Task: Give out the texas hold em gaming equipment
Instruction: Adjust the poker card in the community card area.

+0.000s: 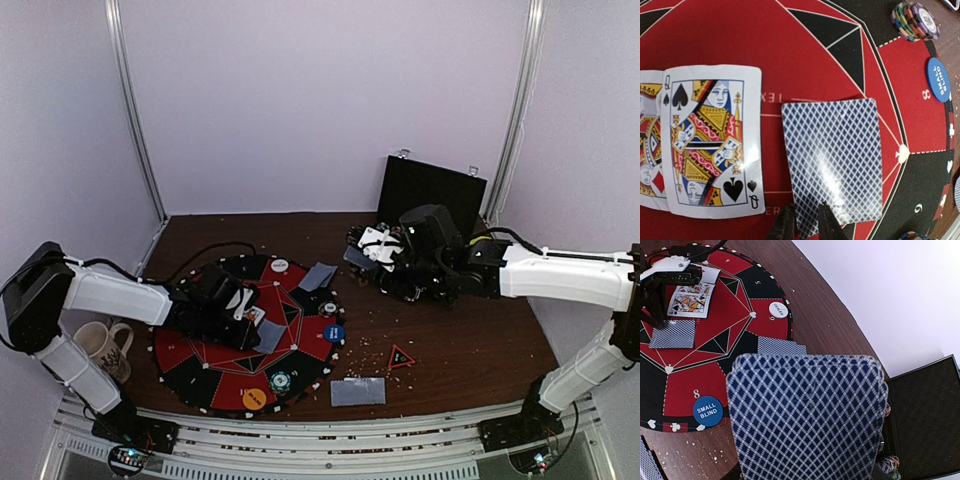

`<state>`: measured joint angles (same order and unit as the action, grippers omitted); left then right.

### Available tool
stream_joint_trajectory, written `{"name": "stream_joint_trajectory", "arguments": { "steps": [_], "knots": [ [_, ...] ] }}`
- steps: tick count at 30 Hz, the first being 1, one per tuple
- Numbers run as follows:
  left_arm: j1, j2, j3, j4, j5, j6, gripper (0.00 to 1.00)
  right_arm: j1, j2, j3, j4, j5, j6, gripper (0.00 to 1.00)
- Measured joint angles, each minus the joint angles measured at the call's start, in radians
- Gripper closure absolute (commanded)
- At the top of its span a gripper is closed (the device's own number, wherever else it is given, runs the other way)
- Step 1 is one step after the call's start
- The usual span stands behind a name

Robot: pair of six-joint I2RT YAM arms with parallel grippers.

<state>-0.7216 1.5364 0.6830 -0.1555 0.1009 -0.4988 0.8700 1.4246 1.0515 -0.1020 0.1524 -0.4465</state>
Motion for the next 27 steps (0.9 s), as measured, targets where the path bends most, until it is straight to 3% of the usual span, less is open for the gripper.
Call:
{"name": "stream_joint_trajectory", "arguments": {
  "steps": [4, 12, 19, 27],
  "knots": [
    [0.0, 0.024, 0.003, 0.019, 0.012, 0.003, 1.0, 0.0, -0.005, -0.013, 0.0, 0.0, 0.0, 0.48],
    [-0.013, 0.019, 0.024, 0.033, 0.035, -0.006, 1.0, 0.0, -0.013, -0.015, 0.0, -0.001, -0.003, 0.48],
    [-0.013, -0.106, 0.009, 0.052, -0.02, -0.032, 1.0, 0.0, -0.013, -0.015, 0.0, -0.001, -0.005, 0.48],
    [-0.013, -0.057, -0.035, 0.087, -0.014, -0.054, 1.0, 0.0, -0.013, -0.015, 0.0, -0.002, -0.018, 0.48]
  ]
}}
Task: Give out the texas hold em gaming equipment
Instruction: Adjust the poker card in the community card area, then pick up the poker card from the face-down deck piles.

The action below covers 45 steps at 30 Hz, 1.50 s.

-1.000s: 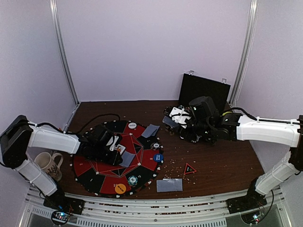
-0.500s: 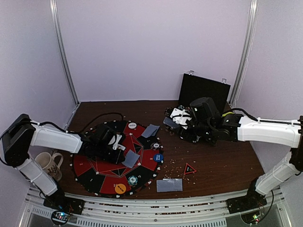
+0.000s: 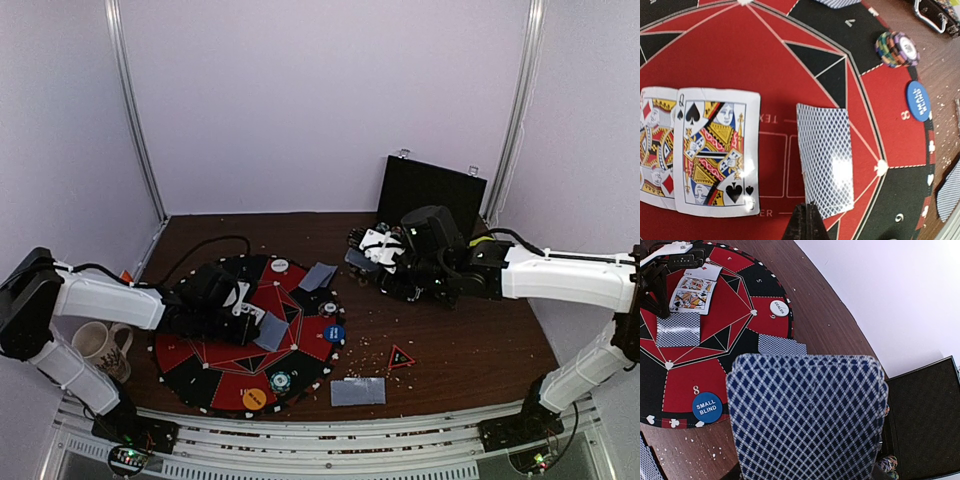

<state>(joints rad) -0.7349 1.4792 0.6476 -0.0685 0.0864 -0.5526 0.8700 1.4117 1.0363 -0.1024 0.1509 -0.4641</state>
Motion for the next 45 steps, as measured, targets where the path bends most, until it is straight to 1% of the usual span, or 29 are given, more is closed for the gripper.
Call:
{"name": "stream_joint_trajectory", "arguments": {
  "steps": [19, 24, 28, 31, 35, 37, 39, 45],
  "knots": [
    [0.0, 0.064, 0.016, -0.013, -0.076, 0.032, 1.0, 0.0, 0.0, 0.0, 0.0, -0.002, 0.0, 0.48],
    [0.0, 0.069, 0.017, -0.013, -0.076, 0.036, 0.81, 0.0, 0.0, 0.0, -0.001, -0.003, 0.0, 0.48],
    [0.0, 0.053, 0.027, -0.035, -0.083, 0.039, 0.73, 0.0, 0.0, 0.0, -0.005, -0.009, 0.0, 0.48],
    [0.0, -0.006, 0.049, -0.069, -0.087, 0.048, 0.66, 0.011, 0.0, 0.0, -0.013, -0.01, -0.001, 0.48],
    [-0.005, -0.129, 0.106, -0.063, -0.073, 0.076, 0.48, 0.038, 0.002, 0.004, -0.027, -0.014, -0.001, 0.48],
    [-0.008, -0.179, 0.137, -0.031, -0.04, 0.087, 0.42, 0.061, 0.006, 0.008, -0.026, -0.024, -0.002, 0.48],
    [-0.01, -0.204, 0.163, 0.016, 0.015, 0.089, 0.39, 0.082, 0.016, 0.014, -0.023, -0.032, -0.004, 0.48],
    [-0.021, -0.174, 0.187, 0.17, 0.223, 0.055, 0.26, 0.137, 0.069, 0.041, -0.016, -0.052, -0.013, 0.48]
  ]
}}
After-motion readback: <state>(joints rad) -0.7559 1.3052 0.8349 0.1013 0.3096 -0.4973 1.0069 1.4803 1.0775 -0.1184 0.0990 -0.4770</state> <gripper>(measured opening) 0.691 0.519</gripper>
